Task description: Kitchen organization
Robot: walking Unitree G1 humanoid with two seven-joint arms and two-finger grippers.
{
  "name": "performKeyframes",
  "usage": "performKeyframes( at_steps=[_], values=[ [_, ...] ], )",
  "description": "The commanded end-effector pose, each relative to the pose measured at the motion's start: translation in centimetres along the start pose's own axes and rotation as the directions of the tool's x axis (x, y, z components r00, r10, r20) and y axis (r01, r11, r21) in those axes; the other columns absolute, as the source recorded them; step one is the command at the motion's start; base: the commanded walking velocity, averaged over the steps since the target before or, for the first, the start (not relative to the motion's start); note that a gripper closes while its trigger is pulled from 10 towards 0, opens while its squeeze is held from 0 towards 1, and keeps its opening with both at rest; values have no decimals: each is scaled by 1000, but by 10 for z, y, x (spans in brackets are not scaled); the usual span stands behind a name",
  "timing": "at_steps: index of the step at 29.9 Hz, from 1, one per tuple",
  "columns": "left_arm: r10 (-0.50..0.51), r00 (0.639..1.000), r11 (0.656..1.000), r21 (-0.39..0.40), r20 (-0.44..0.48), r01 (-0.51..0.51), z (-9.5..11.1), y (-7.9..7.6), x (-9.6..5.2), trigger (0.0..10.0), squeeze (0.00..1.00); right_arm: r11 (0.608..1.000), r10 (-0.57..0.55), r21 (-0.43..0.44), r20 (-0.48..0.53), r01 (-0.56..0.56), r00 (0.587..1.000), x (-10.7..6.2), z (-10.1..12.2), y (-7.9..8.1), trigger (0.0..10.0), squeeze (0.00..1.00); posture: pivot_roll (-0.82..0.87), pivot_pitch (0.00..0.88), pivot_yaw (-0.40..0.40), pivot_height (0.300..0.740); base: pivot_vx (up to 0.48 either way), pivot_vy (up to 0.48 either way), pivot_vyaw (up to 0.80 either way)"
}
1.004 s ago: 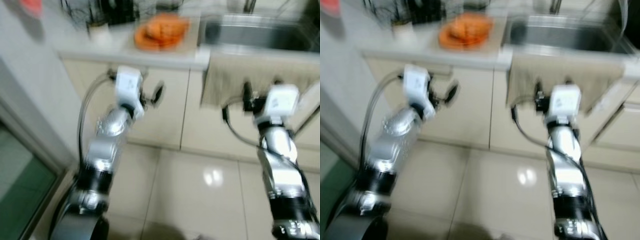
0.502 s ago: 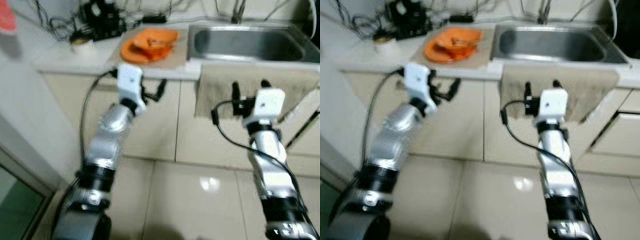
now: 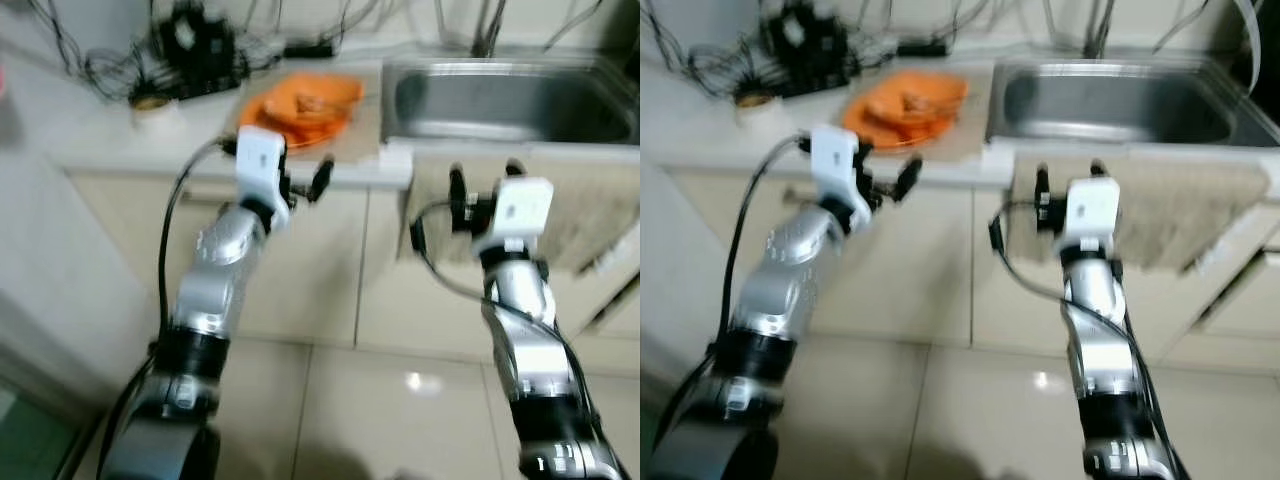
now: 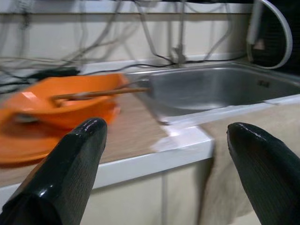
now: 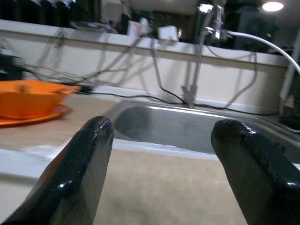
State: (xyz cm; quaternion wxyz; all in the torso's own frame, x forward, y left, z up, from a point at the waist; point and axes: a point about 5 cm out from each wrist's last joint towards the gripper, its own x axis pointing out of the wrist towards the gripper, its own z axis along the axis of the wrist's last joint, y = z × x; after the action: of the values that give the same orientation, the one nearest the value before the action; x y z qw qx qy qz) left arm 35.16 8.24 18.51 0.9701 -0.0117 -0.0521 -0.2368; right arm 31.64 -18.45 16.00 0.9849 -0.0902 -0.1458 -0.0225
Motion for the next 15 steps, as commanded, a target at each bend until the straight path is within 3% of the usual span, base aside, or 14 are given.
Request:
performKeyframes(
  at_steps=[1,15],
  values=[
    [40,999,999,19,14,-40,7,13,-1,10000,0,999,37,18,21,-37,999,5,8,8,10000,0,30,0,48,740,431,0,0],
    [50,999,998,23,17,-51,8,15,-3,10000,0,998,53,32,-9,-53,999,4,3,12,10000,0,43,0,46,740,431,0,0]
  ],
)
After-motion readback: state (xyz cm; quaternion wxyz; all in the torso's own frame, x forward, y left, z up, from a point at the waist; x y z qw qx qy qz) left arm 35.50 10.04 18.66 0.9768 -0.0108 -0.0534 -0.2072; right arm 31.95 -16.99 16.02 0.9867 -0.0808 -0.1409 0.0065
